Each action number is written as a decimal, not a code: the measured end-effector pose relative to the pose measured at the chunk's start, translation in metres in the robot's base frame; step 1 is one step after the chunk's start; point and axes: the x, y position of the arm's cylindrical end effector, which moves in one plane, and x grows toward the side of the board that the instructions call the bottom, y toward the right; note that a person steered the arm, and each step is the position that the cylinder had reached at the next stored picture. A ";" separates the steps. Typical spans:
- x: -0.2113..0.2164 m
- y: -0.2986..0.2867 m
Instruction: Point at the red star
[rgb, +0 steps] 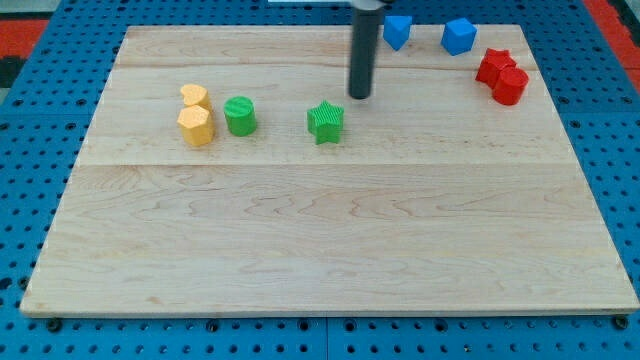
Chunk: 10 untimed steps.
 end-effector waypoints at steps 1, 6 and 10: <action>-0.024 -0.015; 0.004 0.002; -0.018 0.107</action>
